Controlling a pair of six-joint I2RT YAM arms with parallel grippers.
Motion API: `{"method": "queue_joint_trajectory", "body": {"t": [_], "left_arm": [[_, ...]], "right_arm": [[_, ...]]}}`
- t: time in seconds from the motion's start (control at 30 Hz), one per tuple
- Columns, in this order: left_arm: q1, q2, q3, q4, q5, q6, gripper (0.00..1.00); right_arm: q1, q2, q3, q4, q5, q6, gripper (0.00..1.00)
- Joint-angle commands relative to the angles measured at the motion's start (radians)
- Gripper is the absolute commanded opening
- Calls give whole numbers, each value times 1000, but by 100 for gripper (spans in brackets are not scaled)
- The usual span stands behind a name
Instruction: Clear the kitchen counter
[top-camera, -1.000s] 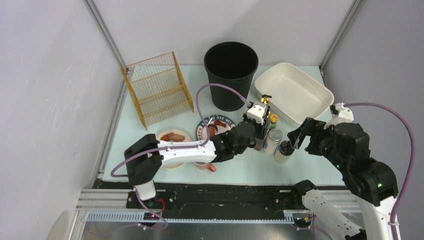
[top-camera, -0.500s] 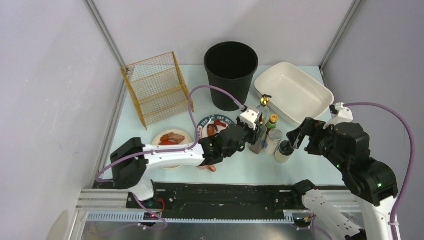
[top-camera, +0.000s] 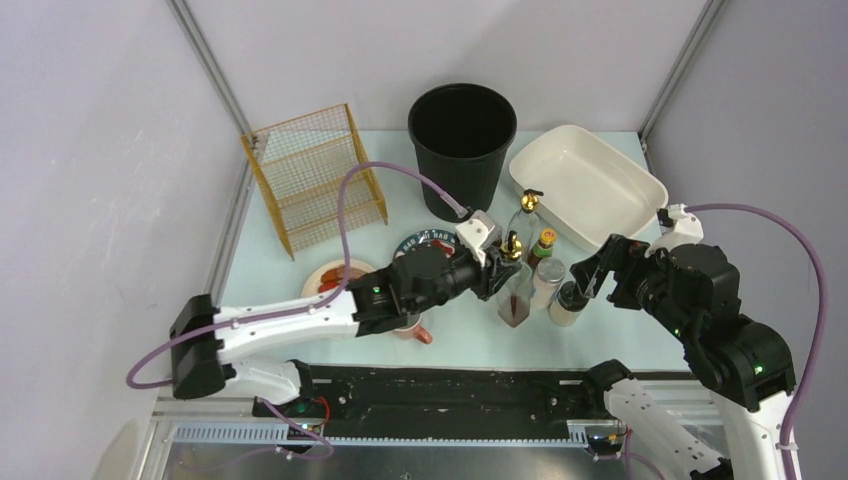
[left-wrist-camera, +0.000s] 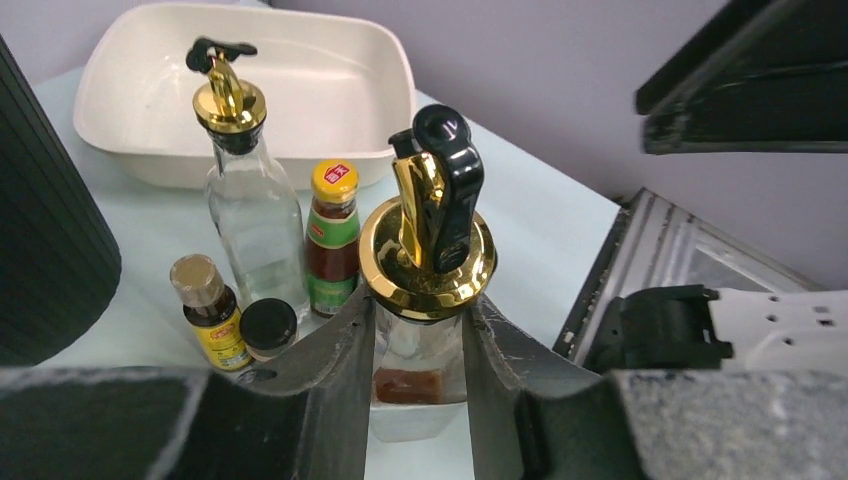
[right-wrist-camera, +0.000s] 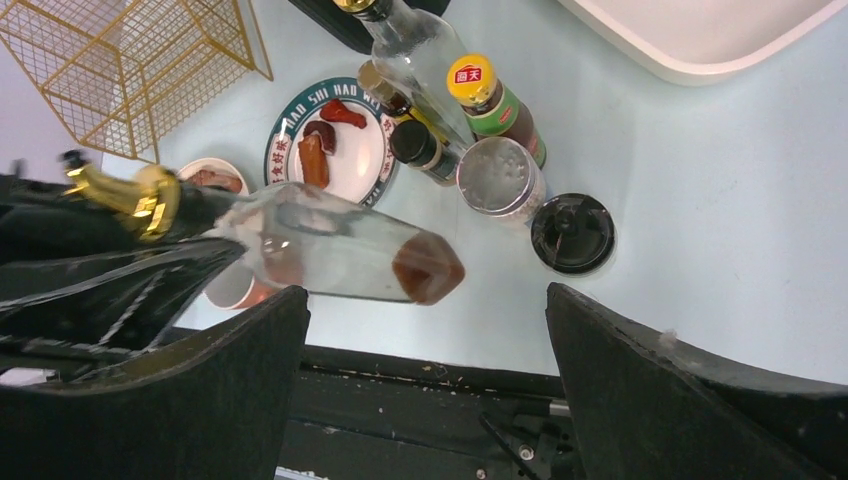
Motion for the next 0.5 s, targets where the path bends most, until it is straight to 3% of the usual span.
{"method": "queue_joint_trajectory", "body": {"t": [0.0, 0.23, 0.47], "left_arm": [[4, -142, 61, -3, 42, 35, 0], [52, -231, 182, -253, -69, 66, 0], [199, -285, 267, -412, -112, 35, 0]], "right_arm": [[-3, -6, 0, 52, -18, -5, 93], [-2, 11, 21, 84, -46, -21, 92], [-2, 35, 46, 131, -77, -33, 92]]}}
